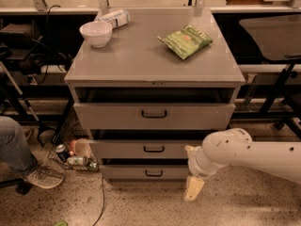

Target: Open middle drawer

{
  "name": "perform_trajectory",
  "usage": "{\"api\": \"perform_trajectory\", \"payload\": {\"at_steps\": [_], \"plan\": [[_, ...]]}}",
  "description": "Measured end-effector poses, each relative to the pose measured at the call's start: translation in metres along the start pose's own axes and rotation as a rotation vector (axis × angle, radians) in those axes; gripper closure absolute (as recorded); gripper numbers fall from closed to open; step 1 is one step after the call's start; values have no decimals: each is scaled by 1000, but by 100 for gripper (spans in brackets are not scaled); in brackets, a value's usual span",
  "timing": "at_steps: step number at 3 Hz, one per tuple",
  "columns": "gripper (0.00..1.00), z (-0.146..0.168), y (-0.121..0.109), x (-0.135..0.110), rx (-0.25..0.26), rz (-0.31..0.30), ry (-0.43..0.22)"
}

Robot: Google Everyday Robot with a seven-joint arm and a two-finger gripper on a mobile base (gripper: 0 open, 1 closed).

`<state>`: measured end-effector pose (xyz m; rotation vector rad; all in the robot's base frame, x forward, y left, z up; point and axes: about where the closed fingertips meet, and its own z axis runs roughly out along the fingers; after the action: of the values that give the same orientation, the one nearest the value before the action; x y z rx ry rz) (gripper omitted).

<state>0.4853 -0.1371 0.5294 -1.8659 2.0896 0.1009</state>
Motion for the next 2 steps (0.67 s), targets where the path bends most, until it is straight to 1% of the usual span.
{"api": "perform_trajectory", "payload": {"at_steps": [1, 2], "plan": [[0, 14, -4, -2, 20, -22, 32], [0, 79, -44, -9, 86, -83, 48]]}}
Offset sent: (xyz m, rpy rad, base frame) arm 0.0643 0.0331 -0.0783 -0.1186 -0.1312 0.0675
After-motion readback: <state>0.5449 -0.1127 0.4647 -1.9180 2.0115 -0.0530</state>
